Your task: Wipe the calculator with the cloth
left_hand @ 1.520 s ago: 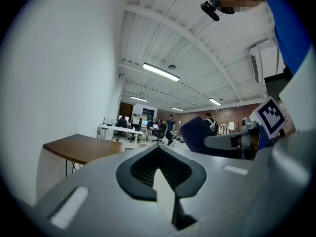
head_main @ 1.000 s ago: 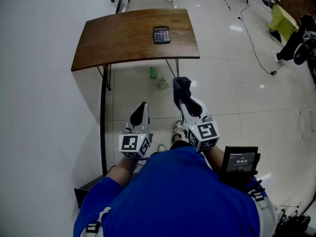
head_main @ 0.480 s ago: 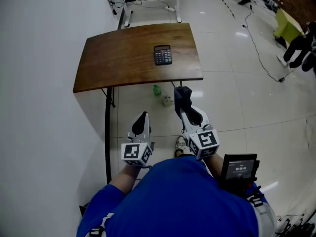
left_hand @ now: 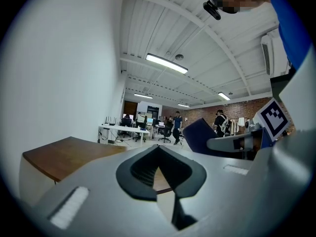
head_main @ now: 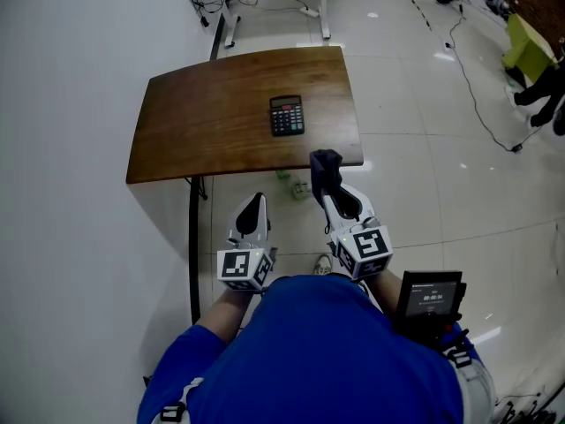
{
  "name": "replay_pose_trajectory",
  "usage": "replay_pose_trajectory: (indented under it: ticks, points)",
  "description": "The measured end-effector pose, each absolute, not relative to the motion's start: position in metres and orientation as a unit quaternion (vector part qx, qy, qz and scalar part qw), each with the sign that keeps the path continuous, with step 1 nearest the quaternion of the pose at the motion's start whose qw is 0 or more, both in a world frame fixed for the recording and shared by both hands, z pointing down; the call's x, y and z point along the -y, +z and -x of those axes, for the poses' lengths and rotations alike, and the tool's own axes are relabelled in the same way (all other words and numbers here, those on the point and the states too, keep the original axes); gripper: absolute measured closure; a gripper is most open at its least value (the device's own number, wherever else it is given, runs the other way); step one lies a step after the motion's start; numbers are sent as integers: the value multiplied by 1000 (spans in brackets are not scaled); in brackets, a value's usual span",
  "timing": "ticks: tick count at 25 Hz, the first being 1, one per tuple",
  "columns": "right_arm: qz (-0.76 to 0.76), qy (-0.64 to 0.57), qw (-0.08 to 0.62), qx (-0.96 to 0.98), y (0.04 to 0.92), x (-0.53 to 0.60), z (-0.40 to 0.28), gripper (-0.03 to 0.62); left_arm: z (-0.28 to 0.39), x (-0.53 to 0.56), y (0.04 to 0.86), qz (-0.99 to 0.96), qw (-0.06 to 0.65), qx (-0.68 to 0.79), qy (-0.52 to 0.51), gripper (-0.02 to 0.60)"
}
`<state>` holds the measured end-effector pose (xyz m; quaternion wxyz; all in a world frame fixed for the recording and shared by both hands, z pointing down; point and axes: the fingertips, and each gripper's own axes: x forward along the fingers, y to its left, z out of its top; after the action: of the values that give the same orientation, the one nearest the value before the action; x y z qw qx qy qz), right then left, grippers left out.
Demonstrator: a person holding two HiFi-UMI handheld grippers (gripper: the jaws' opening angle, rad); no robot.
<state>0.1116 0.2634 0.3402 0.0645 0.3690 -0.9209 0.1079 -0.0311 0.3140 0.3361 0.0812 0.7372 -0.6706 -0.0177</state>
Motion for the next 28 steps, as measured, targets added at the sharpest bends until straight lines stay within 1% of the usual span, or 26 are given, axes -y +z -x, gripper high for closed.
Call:
replay_pose_trajectory:
  ticks: [3, 7, 14, 20, 28]
  points:
    - [-368, 116, 68, 920, 343, -248, -108, 522, 32, -301, 339, -735, 88, 673, -11, 576]
    - [-364, 128, 78, 919, 363, -202, -86, 522, 55, -252, 352, -736, 96, 670, -1, 576]
    - [-375, 137, 96, 912, 359, -193, -77, 522, 62, -234, 350, -749, 110, 653, 7, 576]
    - [-402, 137, 115, 898, 368, -152, -38, 522, 104, -182, 357, -772, 118, 624, 5, 576]
    - [-450, 132, 132, 873, 389, -108, 10, 522, 162, -131, 390, -794, 132, 593, 2, 575]
